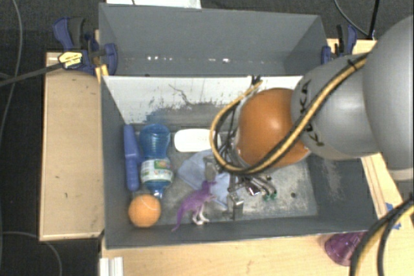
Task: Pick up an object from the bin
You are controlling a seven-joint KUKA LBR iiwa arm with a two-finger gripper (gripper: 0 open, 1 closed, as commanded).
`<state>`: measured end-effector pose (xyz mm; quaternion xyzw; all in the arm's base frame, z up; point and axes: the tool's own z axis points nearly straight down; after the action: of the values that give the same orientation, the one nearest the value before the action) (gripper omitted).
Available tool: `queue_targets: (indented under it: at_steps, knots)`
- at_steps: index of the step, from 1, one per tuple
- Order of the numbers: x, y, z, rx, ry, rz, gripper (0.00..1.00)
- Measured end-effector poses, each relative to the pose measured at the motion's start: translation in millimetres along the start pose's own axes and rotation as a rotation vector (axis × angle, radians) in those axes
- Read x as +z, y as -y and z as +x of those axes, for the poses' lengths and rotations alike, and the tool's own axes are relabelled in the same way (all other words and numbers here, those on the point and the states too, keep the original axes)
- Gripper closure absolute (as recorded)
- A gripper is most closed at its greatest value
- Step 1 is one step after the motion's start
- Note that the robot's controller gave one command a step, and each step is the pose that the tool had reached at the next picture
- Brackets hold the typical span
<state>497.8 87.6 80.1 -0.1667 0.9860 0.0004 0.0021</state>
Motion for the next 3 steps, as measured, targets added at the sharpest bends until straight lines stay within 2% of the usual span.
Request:
queue_targets:
  at_steps: [1,2,3]
  knots:
    - [5,-15,-1.3,-0.023,-0.003,-0.001,0.0]
    - [6,-24,-0.6,-0.107,-0.003,-0.001,0.0]
    - [10,-35,3.1,-0.189,-0.002,-0.002,1.0]
